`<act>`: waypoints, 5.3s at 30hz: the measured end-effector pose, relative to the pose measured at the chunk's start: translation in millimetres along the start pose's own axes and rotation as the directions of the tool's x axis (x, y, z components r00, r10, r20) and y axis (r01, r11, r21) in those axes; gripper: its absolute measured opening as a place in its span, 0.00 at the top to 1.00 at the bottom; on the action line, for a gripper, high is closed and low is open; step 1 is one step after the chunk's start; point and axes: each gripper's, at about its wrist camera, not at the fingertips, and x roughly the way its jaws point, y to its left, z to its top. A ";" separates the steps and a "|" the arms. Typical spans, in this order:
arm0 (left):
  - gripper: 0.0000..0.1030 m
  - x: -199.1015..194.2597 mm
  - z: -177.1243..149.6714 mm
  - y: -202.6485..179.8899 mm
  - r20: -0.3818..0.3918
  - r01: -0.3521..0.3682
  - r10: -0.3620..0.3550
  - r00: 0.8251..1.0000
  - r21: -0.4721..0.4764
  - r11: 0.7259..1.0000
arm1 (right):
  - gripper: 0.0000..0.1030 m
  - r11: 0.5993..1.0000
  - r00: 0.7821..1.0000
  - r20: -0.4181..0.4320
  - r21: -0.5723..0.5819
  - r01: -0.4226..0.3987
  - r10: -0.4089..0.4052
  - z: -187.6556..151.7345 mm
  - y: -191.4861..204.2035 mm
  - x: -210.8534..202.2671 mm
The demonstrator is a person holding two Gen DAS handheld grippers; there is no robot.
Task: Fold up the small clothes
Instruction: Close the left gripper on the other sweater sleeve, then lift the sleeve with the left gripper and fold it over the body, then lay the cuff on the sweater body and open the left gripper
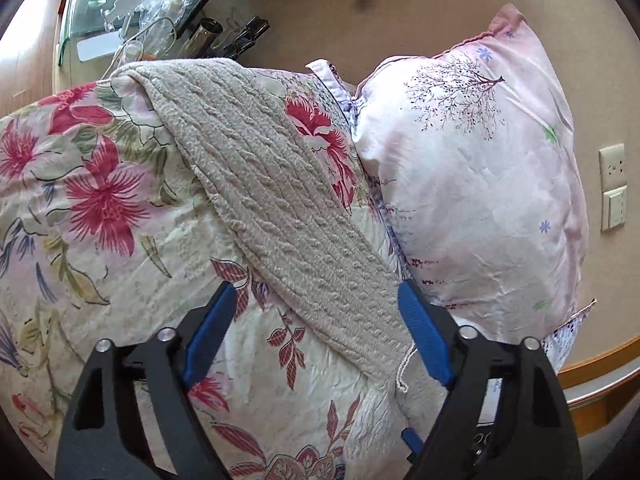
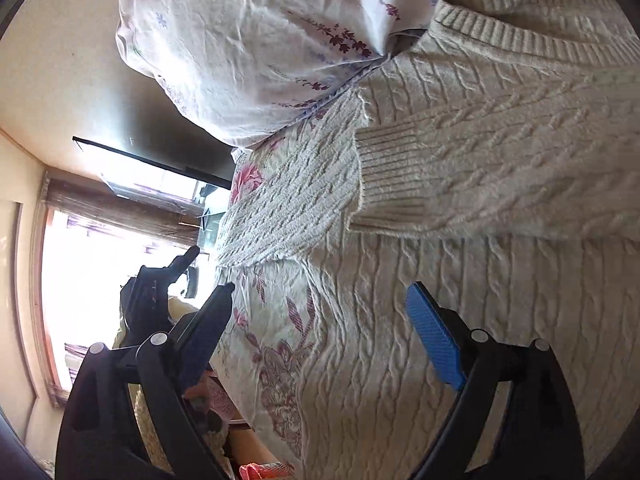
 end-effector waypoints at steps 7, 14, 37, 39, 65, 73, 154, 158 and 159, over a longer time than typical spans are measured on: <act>0.33 13.4 15.0 13.7 0.019 0.011 -0.008 1.000 -0.157 0.988 | 0.12 0.993 0.998 0.031 0.106 0.042 -0.046 -28.3 -38.7 -39.2; 0.46 27.9 22.5 16.5 0.026 0.042 -0.037 0.999 -0.232 0.972 | 0.12 0.990 0.993 0.076 0.114 0.085 -0.094 -38.1 -50.1 -78.4; 0.92 32.4 5.4 -45.4 0.079 0.291 -0.283 0.956 -0.139 0.946 | 0.11 0.972 0.976 0.118 0.170 0.163 -0.185 -63.5 -89.9 -126.2; 0.92 30.8 -0.9 -64.0 0.061 0.322 -0.317 0.946 -0.091 0.943 | 0.11 0.973 0.977 0.118 0.169 0.158 -0.179 -63.8 -90.5 -126.9; 0.92 110.9 -160.2 -161.7 -0.227 0.255 -0.205 0.952 0.222 0.941 | 0.11 0.965 0.968 0.167 0.212 0.152 -0.189 -87.9 -99.7 -163.3; 0.72 138.7 -193.0 -127.7 -0.284 0.183 -0.128 0.950 0.177 0.967 | 0.11 0.959 0.964 0.174 0.233 0.158 -0.201 -99.9 -108.1 -172.5; 0.87 231.2 -397.9 -276.8 -0.553 0.329 0.133 0.823 0.654 0.682 | 0.10 0.911 0.901 0.270 0.333 0.244 -0.340 -167.7 -160.8 -268.6; 0.81 236.2 -395.3 -280.3 -0.592 0.348 0.157 0.791 0.646 0.680 | 0.10 0.914 0.901 0.272 0.324 0.245 -0.338 -157.7 -159.9 -267.2; 0.78 234.9 -391.5 -280.7 -0.606 0.359 0.150 0.781 0.633 0.685 | 0.10 0.915 0.899 0.279 0.319 0.245 -0.338 -154.2 -159.5 -268.0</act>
